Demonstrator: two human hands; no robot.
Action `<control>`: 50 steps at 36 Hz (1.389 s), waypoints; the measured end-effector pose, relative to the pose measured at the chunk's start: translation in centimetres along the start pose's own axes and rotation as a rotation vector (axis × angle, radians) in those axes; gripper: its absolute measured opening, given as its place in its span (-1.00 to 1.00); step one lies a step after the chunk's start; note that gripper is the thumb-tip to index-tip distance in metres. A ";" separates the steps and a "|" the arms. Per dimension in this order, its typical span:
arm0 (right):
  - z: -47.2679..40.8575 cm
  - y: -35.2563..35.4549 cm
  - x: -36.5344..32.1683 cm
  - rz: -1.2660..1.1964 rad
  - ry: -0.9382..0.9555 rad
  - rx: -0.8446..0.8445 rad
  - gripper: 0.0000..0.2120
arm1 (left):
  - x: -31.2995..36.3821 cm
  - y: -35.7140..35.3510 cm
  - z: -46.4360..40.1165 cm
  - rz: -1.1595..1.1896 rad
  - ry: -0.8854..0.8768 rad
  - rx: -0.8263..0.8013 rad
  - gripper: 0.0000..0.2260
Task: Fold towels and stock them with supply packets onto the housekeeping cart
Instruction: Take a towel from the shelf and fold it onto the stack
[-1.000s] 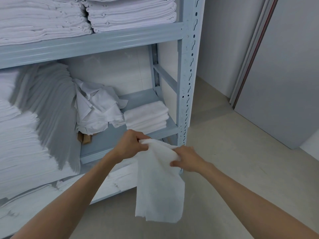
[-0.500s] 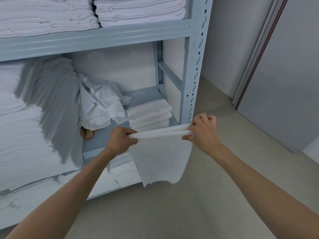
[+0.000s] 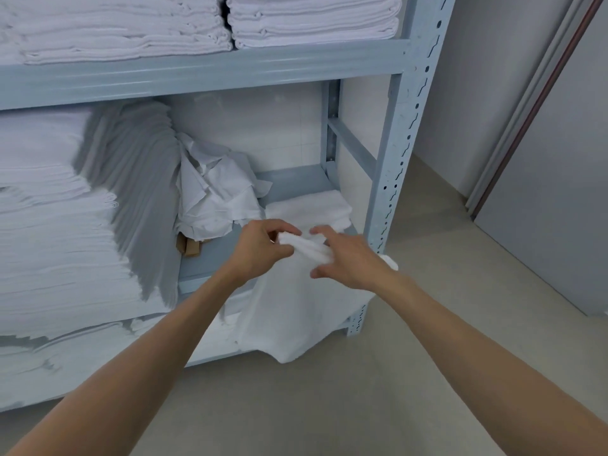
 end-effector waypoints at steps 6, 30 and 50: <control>-2.8 -2.6 -3.6 -0.098 0.063 0.088 -0.76 | -3.5 3.6 1.4 0.295 0.112 0.077 -0.68; -9.9 6.8 -7.9 -0.263 0.172 0.440 -0.75 | -9.3 3.3 4.7 0.522 0.400 -0.141 -0.83; 3.4 -14.9 0.1 -1.588 -0.848 -0.200 -0.56 | -11.9 5.9 4.3 0.622 0.703 -0.033 -0.69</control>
Point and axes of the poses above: each hand's wrist, its own z-axis away from the middle knuckle, its own y-axis out of the back of the hand, x = y × z, the point moved 1 cm from there along -z, towards the middle knuckle, and after that the axes turned 11 degrees about y, right-handed, at the moved point
